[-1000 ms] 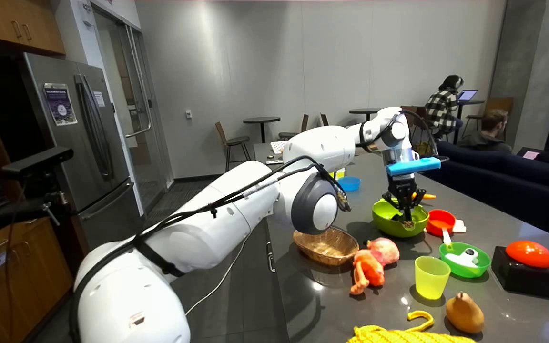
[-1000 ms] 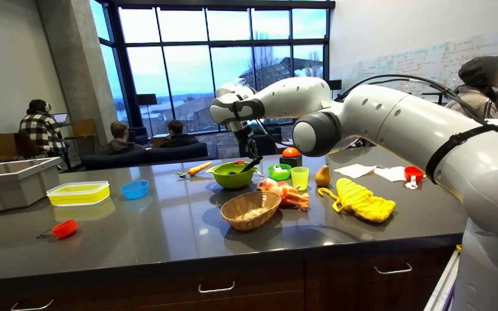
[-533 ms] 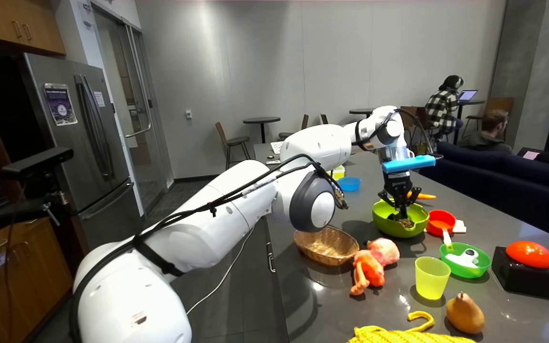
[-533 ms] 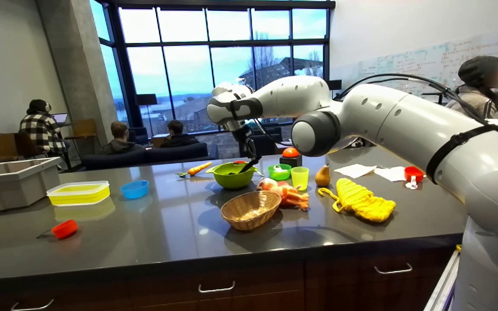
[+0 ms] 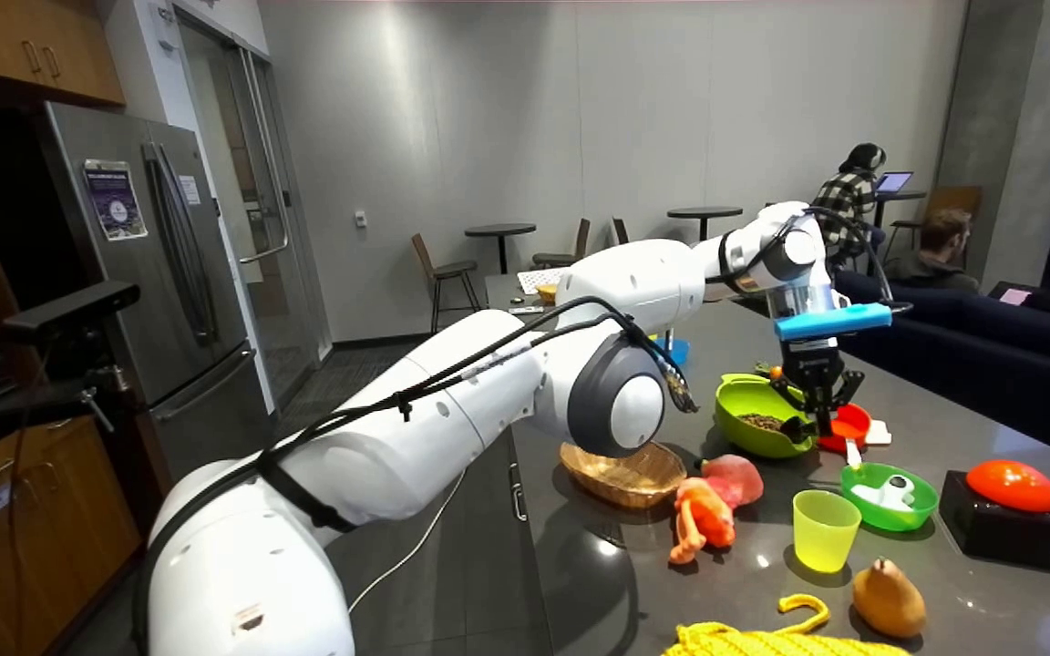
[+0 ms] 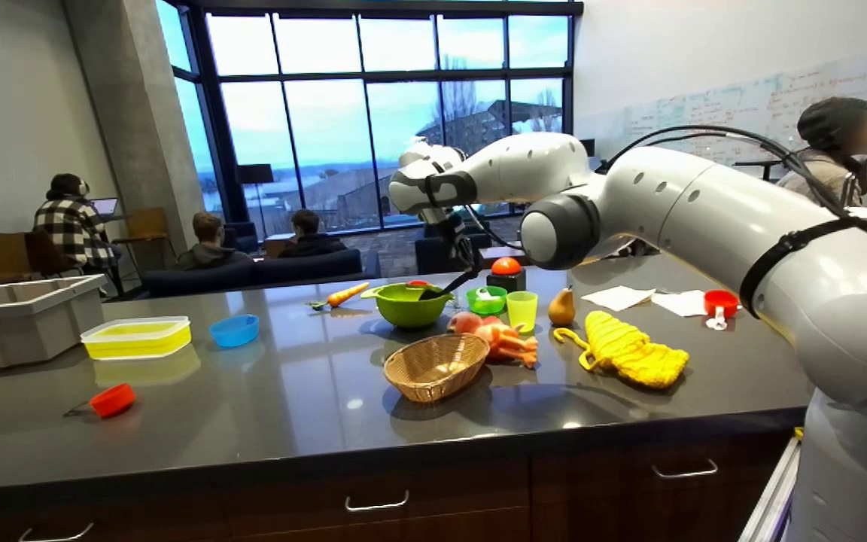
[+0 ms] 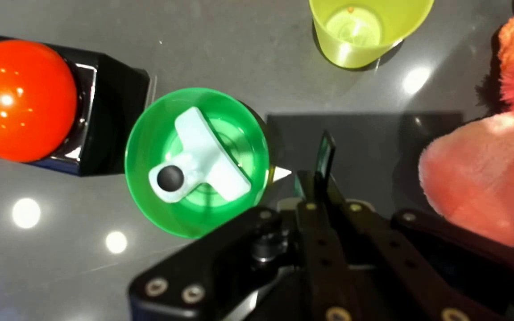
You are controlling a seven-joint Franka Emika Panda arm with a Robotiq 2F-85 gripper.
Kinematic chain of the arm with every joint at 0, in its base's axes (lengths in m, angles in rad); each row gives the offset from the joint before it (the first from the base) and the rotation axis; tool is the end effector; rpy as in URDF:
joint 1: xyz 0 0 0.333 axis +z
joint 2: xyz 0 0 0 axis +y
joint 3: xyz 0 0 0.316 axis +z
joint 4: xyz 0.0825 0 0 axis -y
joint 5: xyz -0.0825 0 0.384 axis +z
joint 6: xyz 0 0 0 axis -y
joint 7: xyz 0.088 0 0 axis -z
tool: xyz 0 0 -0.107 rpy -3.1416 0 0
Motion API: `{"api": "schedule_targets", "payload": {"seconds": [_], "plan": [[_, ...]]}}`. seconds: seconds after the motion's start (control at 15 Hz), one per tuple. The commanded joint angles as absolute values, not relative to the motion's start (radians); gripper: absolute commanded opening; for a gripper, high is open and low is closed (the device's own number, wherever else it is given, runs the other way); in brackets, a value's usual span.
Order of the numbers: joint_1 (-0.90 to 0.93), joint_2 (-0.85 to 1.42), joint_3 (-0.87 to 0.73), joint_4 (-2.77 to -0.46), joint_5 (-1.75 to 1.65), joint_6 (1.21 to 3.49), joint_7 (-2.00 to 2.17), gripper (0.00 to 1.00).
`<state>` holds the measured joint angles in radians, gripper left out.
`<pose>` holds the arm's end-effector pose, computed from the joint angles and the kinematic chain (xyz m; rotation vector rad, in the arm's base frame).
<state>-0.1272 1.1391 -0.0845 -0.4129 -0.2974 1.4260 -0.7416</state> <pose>0.7622 -0.1574 0.3716 2.7272 0.7684 -0.3927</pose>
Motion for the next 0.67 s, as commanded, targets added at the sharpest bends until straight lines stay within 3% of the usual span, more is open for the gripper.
{"api": "schedule_targets", "payload": {"seconds": [0.0, 0.07, 0.13, 0.6], "plan": [[-0.128, 1.118, -0.097, -0.434, -0.305, 1.413, -0.724, 0.01], [-0.124, 1.166, -0.114, -0.348, -0.290, 1.379, -0.736, 0.01], [-0.123, 1.117, -0.097, -0.432, -0.305, 1.411, -0.724, 0.01], [-0.090, 1.104, -0.102, -0.433, -0.315, 1.409, -0.727, 0.01]]}}
